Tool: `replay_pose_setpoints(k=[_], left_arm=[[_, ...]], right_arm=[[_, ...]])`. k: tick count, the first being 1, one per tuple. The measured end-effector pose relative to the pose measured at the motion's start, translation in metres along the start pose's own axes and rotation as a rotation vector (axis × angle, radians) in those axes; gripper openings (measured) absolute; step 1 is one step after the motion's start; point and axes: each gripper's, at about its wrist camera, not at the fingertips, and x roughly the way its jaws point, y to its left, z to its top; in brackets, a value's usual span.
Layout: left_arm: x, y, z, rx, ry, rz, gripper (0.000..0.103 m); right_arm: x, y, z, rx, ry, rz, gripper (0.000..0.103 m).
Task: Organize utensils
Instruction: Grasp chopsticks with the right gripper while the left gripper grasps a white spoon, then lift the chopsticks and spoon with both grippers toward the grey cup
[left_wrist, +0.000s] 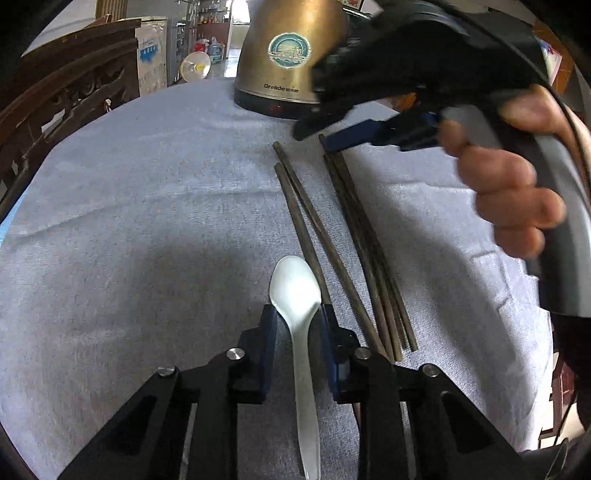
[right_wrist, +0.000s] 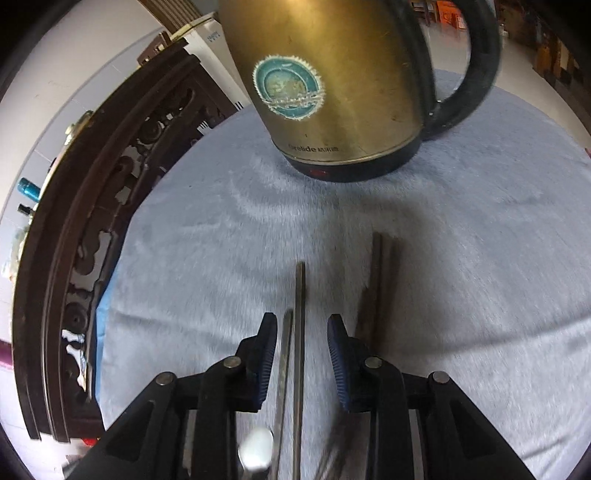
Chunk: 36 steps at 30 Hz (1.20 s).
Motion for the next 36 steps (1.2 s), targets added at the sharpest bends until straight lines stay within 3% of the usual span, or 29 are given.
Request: replay_pose_setpoints(k=[4, 6, 10, 12, 15, 18, 24, 32, 33, 36], left_arm=[[0.003, 0.003, 0.005, -0.022, 0.0, -0.02, 0.02], [0.003, 0.006, 0.007, -0.026, -0.003, -0.027, 0.019], [0.003, 0.01, 0.008, -0.032, -0.007, -0.032, 0.015], [0.003, 0.013, 0.009, -0.042, -0.01, -0.038, 0.011], [0.004, 0.014, 0.011, -0.048, -0.015, -0.039, 0.006], [0.003, 0.015, 0.013, -0.059, -0.021, -0.034, 0.004], [-0.01, 0.021, 0.005, -0.074, -0.039, -0.035, 0.002], [-0.027, 0.017, 0.003, -0.071, -0.059, -0.048, 0.002], [-0.025, 0.018, 0.003, -0.077, -0.055, -0.05, 0.003], [-0.013, 0.019, 0.007, -0.078, -0.035, 0.0, 0.028]], right_arm=[[0.016, 0.006, 0.012, 0.007, 0.013, -0.023, 0.03], [0.023, 0.011, 0.017, -0.005, 0.024, -0.047, 0.024], [0.04, 0.019, 0.022, -0.019, 0.059, -0.096, 0.021], [0.047, 0.024, 0.022, -0.033, 0.071, -0.132, 0.014], [0.05, 0.034, 0.022, -0.069, 0.055, -0.194, 0.007], [0.05, 0.038, 0.021, -0.093, 0.046, -0.218, 0.007], [0.029, 0.027, 0.012, -0.076, -0.004, -0.159, 0.007], [-0.037, 0.01, -0.023, -0.079, -0.096, -0.087, 0.006], [-0.046, 0.007, -0.027, -0.076, -0.109, -0.08, 0.006], [-0.063, -0.001, -0.037, -0.063, -0.13, -0.058, 0.006]])
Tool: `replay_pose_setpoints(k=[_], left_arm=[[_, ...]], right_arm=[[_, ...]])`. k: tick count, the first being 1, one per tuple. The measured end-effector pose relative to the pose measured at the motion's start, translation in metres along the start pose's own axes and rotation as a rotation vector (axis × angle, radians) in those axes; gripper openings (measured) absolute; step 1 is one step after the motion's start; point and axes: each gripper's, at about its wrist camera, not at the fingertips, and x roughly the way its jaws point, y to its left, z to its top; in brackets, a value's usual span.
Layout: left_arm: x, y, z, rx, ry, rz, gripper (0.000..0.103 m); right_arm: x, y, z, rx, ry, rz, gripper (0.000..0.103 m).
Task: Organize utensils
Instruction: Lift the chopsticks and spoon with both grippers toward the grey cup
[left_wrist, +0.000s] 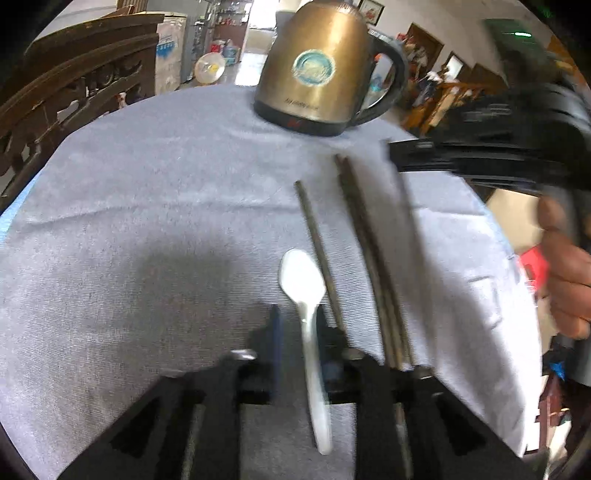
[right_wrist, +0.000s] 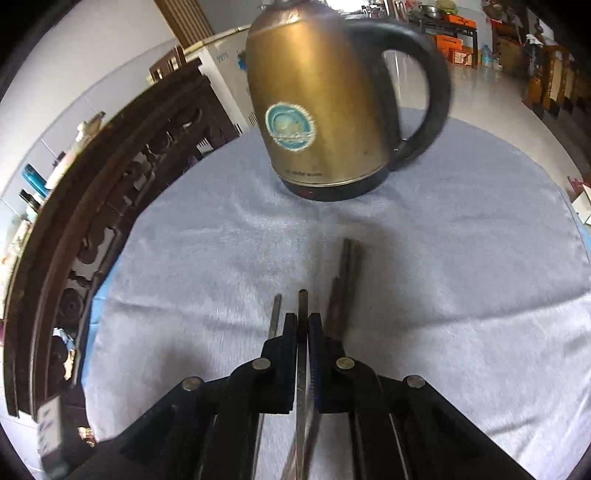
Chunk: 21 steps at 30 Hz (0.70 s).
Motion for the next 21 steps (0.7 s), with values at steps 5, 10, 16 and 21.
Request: replay_pose_setpoints(k=[5, 10, 16, 21], left_arm=[[0.015, -0.008, 0.001, 0.001, 0.011, -0.005, 0.029], [0.021, -0.011, 0.008, 0.037, 0.003, 0.025, 0.025], [0.024, -0.007, 0.011, 0.065, 0.007, 0.028, 0.024], [0.026, -0.015, 0.014, 0.084, 0.002, 0.067, 0.024]], right_arm=[[-0.012, -0.015, -0.013, 0.021, 0.003, 0.021, 0.006], [-0.023, -0.032, -0.029, 0.05, 0.002, 0.051, 0.006], [-0.036, -0.047, -0.047, 0.076, -0.007, 0.089, 0.006], [-0.046, -0.05, -0.059, 0.087, -0.013, 0.121, 0.006]])
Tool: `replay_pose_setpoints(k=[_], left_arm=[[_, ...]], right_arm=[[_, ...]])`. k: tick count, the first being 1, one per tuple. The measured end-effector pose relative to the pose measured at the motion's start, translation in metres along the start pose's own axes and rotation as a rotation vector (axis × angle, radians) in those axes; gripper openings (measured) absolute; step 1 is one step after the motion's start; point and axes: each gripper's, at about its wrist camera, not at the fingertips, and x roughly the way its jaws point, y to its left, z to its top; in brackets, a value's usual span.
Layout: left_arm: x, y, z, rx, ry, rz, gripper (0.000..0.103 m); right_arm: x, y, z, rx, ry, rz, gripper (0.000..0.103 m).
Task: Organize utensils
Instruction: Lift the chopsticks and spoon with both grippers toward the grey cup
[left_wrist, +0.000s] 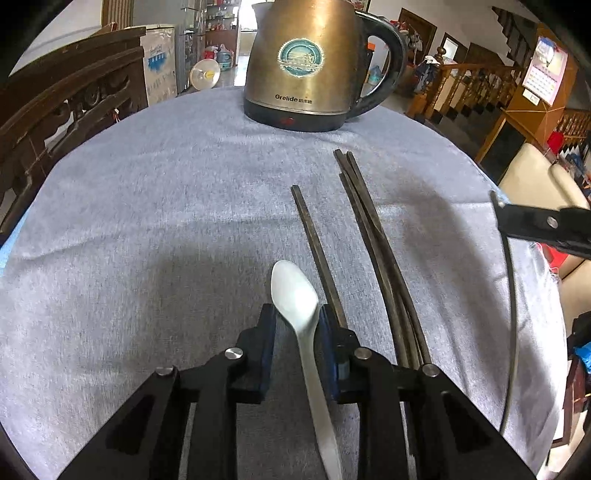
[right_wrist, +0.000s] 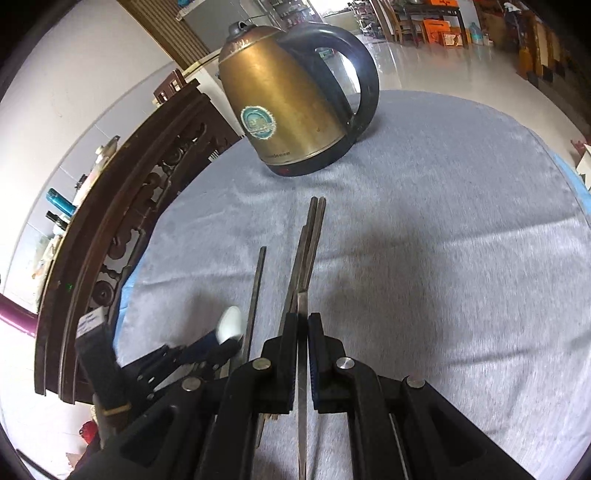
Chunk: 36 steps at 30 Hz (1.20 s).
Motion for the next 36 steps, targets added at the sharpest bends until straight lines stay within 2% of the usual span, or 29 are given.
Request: replay_pose_setpoints(k=[2, 4, 6, 9, 11, 23, 31, 36], left_arm=[[0.002, 0.001, 0.002, -0.014, -0.004, 0.002, 0.023], [0.001, 0.003, 0.001, -0.028, -0.01, 0.014, 0.013], [-0.001, 0.007, -0.001, -0.053, -0.017, 0.011, 0.012], [-0.009, 0.014, -0.007, -0.091, -0.038, 0.013, 0.005], [-0.017, 0.019, -0.011, -0.118, -0.055, 0.013, 0.005], [-0.123, 0.025, -0.049, -0.158, -0.256, 0.033, 0.005], [-0.204, 0.004, -0.075, -0.136, -0.427, 0.067, 0.005], [-0.244, -0.016, -0.087, -0.122, -0.527, 0.048, 0.005]], right_arm=[[-0.005, 0.002, -0.005, -0.001, -0.011, 0.011, 0.006], [-0.013, 0.005, -0.011, -0.006, -0.026, 0.025, 0.006], [-0.022, 0.008, -0.017, -0.017, -0.051, 0.023, 0.006], [-0.036, 0.013, -0.026, -0.029, -0.078, 0.034, 0.006], [-0.046, 0.015, -0.033, -0.042, -0.104, 0.029, 0.006], [-0.128, 0.024, -0.085, -0.085, -0.328, 0.0, 0.006], [-0.191, 0.034, -0.12, -0.08, -0.508, -0.018, 0.006], [-0.225, 0.045, -0.137, -0.079, -0.618, -0.035, 0.006]])
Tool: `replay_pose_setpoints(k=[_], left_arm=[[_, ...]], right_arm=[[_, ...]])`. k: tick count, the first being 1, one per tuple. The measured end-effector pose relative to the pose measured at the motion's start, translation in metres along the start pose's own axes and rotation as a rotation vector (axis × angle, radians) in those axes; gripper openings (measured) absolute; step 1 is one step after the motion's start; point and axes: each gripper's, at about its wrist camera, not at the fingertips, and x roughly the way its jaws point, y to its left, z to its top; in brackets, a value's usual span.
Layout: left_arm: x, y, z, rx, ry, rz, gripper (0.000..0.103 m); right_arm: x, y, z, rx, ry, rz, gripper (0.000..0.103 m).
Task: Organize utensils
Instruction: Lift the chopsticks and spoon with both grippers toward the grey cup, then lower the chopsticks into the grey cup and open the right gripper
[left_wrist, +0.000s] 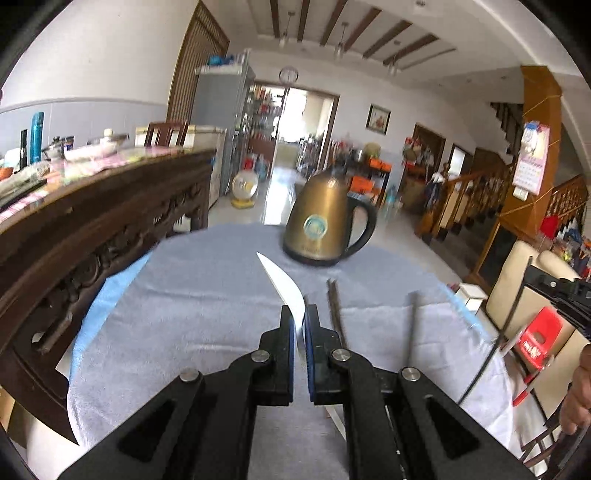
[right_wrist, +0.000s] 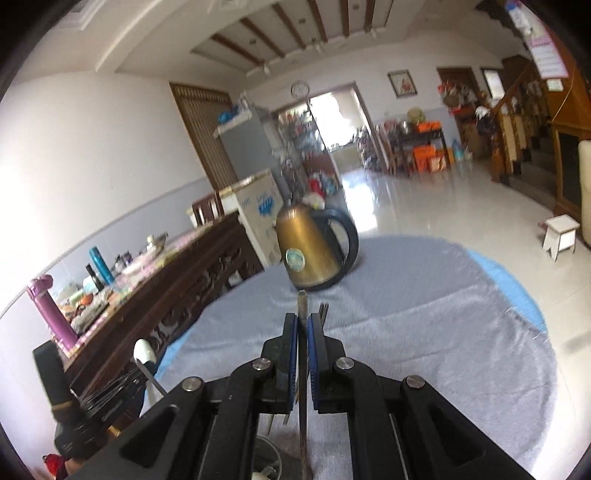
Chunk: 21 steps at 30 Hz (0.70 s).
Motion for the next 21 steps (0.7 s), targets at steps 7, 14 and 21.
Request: replay_pose_setpoints(k=[7, 14, 21], left_arm=[[-0.038, -0.028, 0.001, 0.023, -0.142, -0.016, 0.005], [-0.049, -0.048, -0.009, 0.058, -0.26, -0.004, 0.005], [-0.041, -0.064, -0.031, 0.088, -0.284, 0.005, 0.005]], right_arm=[[-0.051, 0.022, 0.013, -0.024, -0.18, -0.014, 0.006], [-0.089, 0.034, 0.015, -0.018, -0.318, 0.013, 0.006], [-0.084, 0.046, -0.006, -0.04, -0.294, 0.027, 0.006]])
